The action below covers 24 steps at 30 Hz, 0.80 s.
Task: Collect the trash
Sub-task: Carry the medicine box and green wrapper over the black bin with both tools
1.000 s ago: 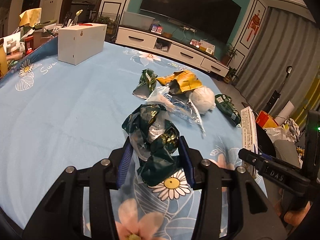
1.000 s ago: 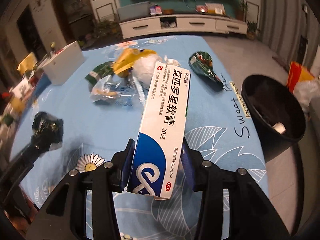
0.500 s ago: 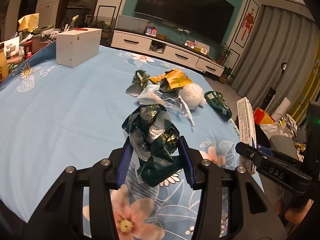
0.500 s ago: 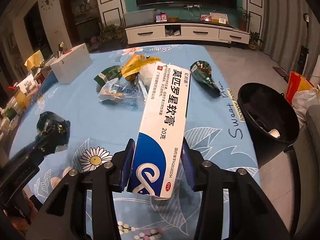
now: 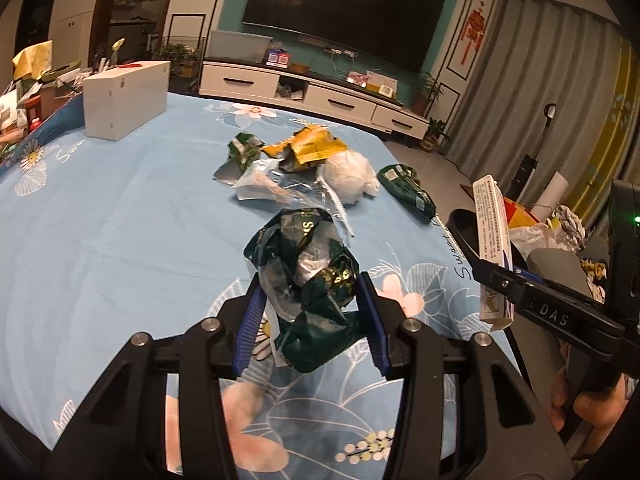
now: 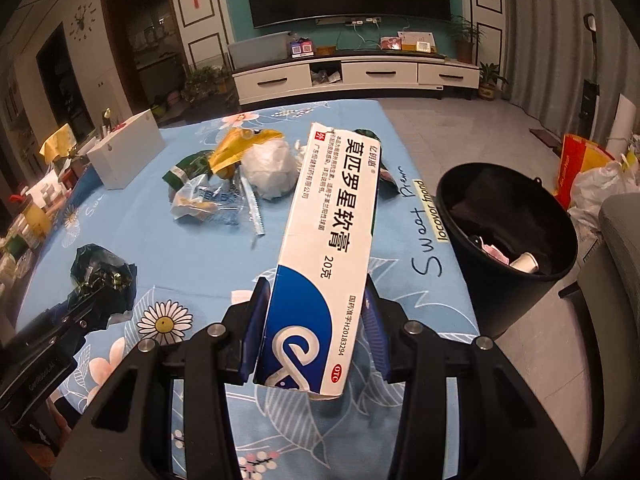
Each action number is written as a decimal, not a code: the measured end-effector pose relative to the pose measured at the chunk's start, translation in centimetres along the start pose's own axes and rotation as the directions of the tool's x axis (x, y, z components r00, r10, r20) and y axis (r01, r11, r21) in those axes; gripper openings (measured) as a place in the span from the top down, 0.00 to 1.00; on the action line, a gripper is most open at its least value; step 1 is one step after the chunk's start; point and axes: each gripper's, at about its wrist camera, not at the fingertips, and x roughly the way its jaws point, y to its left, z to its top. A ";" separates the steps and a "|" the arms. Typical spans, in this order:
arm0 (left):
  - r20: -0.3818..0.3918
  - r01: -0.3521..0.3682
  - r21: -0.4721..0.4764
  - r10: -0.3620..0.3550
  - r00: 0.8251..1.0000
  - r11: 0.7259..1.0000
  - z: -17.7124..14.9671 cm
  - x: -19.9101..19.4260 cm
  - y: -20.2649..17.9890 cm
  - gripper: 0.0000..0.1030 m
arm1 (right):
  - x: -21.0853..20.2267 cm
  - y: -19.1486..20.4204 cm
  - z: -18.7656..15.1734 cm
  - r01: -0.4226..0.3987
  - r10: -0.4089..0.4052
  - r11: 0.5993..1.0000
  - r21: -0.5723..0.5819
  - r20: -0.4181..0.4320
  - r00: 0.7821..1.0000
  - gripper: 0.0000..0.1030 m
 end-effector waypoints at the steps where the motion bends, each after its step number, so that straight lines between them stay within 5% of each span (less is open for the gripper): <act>1: 0.000 0.005 0.008 -0.005 1.000 1.000 0.0 0.1 -0.4 0.54 | 0.0 -0.3 -0.1 0.003 -0.003 1.000 0.004 0.002 1.000 0.56; 24: -0.012 0.077 0.247 -0.076 0.997 0.966 3.1 4.4 -11.3 0.54 | -0.8 -11.5 2.0 0.047 -0.074 0.974 0.222 0.113 0.991 0.56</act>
